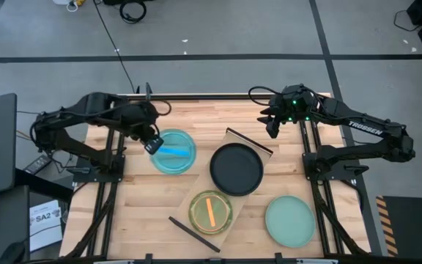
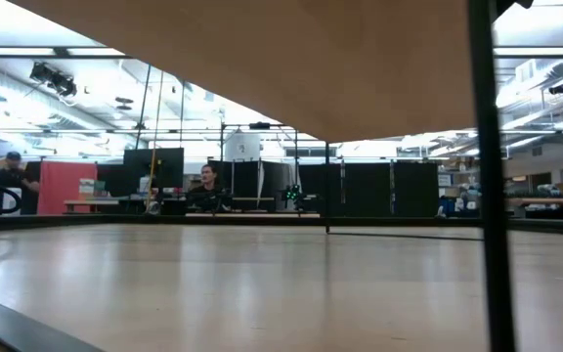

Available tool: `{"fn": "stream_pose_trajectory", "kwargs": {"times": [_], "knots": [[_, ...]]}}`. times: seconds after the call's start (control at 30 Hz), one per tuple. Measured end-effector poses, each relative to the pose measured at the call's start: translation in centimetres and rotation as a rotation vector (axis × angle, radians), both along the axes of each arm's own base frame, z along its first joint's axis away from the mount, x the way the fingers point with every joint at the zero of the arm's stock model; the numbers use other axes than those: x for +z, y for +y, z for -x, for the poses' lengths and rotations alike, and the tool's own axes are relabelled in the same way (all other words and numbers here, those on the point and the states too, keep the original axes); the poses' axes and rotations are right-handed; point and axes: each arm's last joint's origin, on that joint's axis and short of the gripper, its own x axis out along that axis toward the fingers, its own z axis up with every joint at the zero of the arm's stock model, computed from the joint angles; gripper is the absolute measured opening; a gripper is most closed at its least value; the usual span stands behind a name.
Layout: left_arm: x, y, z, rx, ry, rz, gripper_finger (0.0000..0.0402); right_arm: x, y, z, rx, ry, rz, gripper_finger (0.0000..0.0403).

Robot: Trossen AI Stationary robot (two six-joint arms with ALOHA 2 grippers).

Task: Place and stack plates onto a shelf
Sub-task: Stack the blue plate on top of the orange plate on the shelf

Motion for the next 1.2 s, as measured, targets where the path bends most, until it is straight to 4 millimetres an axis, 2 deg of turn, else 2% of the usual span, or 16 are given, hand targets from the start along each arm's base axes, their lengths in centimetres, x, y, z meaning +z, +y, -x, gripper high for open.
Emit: {"fn": "stream_pose_trajectory", "kwargs": {"times": [0.27, 0.77, 1.2], "knots": [[0.8, -0.9, -2.2, -0.067, -0.173, 0.05, 0.0005, 0.0, 0.0, 0.0, 0.0, 0.0, 0.0, 0.0165], [-3.3, -7.3, -8.5, -0.201, -0.077, 0.195, 0.0004, 0.0, 0.0, 0.0, 0.001, 0.006, -0.004, 0.0165], [-5.4, -10.6, -11.2, -0.223, -0.082, 0.263, 0.0004, -0.1, 0.1, 0.1, 0.001, 0.015, -0.008, 0.0165]]}}
